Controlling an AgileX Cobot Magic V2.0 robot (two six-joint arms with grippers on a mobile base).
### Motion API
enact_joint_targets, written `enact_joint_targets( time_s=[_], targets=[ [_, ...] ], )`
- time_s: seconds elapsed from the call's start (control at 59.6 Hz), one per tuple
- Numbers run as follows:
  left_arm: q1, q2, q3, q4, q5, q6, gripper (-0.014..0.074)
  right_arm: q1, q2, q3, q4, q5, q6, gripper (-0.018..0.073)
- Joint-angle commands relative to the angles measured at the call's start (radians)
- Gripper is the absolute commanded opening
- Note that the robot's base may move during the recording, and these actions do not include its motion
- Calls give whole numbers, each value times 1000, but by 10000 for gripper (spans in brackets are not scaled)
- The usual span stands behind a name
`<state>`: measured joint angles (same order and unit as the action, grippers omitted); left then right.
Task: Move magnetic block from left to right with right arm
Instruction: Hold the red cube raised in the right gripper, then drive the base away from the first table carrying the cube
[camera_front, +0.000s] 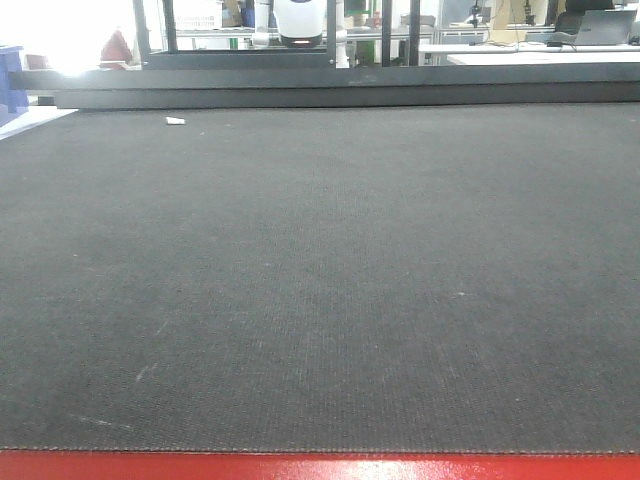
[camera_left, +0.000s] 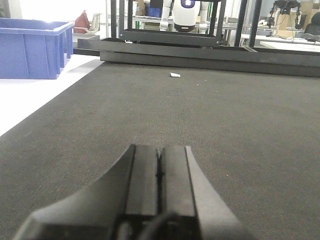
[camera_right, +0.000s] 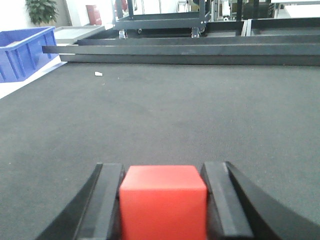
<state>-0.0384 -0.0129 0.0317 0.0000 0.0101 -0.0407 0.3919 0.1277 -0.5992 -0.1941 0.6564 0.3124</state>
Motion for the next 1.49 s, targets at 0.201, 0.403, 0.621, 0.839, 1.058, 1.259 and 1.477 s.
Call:
enact_joint_targets(
  time_s=[0.201, 0.403, 0.621, 0.839, 1.058, 1.259, 1.477],
  targets=[
    [0, -14, 9, 0, -94, -7, -116, -5, 13, -26, -22, -100, -10, 87],
    [0, -14, 9, 0, -94, -7, -116, -5, 13, -26, -22, -100, -10, 87],
    [0, -14, 9, 0, -94, -7, -116, -5, 13, -26, -22, -100, -10, 87],
    [0, -14, 9, 0, -94, -7, -116, -5, 13, -26, -22, -100, -10, 87],
    [0, -14, 9, 0, -94, -7, -116, -5, 13, -26, -22, -100, -10, 87],
    [0, -8, 9, 0, -94, -7, -116, -5, 13, -25, -22, -100, -10, 87],
    [0, -10, 9, 0, -94, -7, -116, -5, 13, -24, -22, -97, -10, 87]
  ],
)
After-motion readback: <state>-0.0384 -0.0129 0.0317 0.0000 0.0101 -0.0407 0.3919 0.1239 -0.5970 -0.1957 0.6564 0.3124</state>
